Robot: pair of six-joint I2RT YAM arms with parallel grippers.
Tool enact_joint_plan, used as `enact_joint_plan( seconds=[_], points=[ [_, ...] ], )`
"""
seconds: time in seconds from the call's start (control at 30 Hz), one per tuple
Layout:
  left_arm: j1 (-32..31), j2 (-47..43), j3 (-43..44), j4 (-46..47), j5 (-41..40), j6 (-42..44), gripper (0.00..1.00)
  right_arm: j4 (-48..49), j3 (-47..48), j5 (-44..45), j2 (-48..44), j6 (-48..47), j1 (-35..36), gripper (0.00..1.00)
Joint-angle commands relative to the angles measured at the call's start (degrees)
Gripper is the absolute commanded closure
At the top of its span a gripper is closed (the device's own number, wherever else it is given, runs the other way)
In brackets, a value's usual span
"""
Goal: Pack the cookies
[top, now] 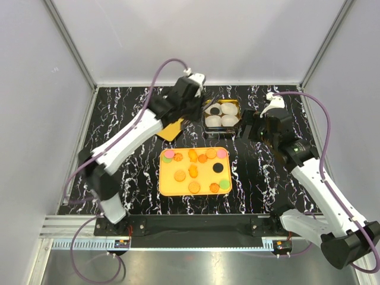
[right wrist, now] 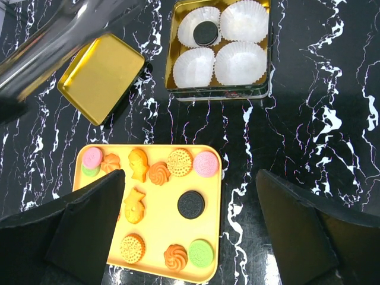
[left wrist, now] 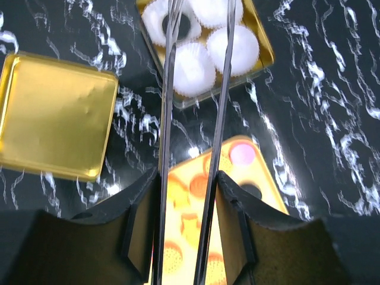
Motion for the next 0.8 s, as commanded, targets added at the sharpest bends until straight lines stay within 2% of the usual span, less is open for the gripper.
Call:
enact_joint_plan(
  seconds=[0.0,0.13,0.33,0.6,0.77],
  points=[
    [-0.3,-10.5,-11.7,1.2,-0.8,-2.3,0.56,1.8,1.1,0.6,0.3,-0.5,0.2,0.00],
    [-0.7,-21.9,-22.8,0.5,-0.3,-4.2,0.55,2.2,1.1,-1.2,1.3,-0.7,0.2,0.00],
    [-2.8,-30.8,-34.7,-2.8,1.0,-5.7,0.53,2.8,1.1,-2.2,2.9,-0.8,0.1,0.00],
    [-5.8,-35.9,-46.1,0.0,1.9,-10.7,0.52,4.0,0.2,-2.7,4.1,-0.4,0.2,0.00],
    [-7.4,-35.1,-47.8,1.8,2.2,-12.5,0.51,4.0,0.2,-3.6,4.6,-0.3,0.2,0.00]
  ],
)
